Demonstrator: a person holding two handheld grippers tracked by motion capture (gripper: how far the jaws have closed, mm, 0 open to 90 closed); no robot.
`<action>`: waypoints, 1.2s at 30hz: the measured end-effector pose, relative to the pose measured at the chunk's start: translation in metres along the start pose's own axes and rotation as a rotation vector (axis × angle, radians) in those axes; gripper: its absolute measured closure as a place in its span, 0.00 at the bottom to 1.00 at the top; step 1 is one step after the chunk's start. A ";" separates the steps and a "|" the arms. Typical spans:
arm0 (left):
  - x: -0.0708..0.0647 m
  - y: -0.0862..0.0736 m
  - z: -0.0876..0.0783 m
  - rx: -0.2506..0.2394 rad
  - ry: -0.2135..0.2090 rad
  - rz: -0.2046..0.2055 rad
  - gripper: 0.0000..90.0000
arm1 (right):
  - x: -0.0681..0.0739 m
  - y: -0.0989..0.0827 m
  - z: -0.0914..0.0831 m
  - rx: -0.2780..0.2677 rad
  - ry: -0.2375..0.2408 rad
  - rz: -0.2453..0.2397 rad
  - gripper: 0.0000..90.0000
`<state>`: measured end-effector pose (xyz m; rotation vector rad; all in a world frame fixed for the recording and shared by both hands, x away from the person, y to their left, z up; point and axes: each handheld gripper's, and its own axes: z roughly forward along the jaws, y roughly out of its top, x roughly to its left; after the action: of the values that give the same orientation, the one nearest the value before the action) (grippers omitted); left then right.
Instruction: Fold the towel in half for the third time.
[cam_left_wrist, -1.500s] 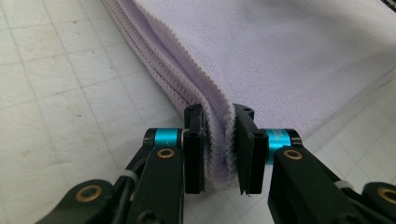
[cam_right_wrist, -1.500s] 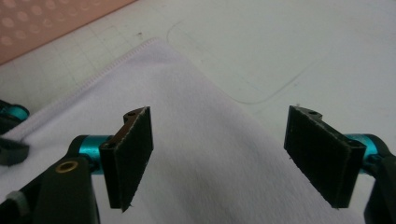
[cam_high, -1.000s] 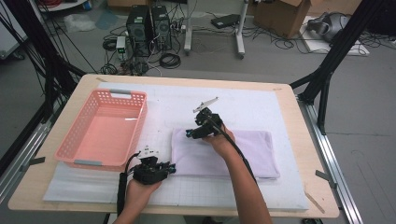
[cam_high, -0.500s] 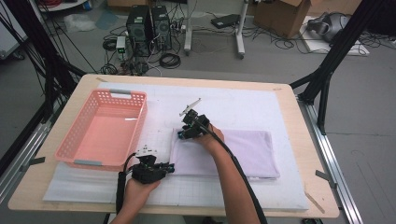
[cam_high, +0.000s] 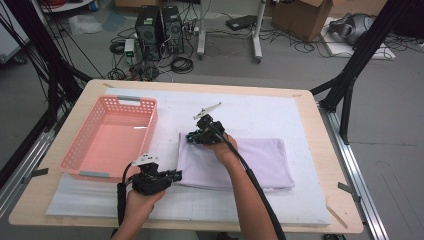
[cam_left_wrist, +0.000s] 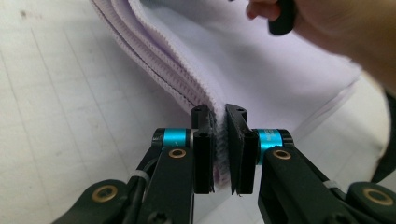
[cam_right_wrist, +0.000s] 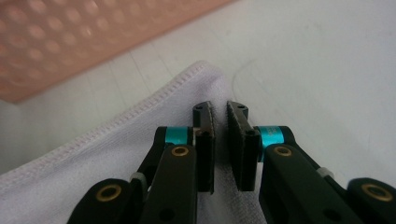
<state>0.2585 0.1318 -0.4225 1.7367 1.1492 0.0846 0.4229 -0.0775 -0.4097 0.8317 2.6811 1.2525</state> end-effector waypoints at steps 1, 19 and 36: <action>0.000 0.001 -0.001 -0.010 -0.016 -0.004 0.91 | 0.000 0.001 -0.003 -0.024 0.011 0.001 0.91; -0.048 0.026 0.038 -0.006 -0.160 0.116 0.90 | -0.010 -0.011 -0.070 -0.147 0.013 0.003 0.91; -0.082 0.042 0.090 0.063 -0.175 0.155 0.89 | -0.038 -0.048 -0.110 -0.165 -0.095 0.045 0.90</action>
<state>0.2884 0.0091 -0.3993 1.8483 0.8976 -0.0091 0.4032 -0.1975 -0.3770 0.9089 2.4596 1.3845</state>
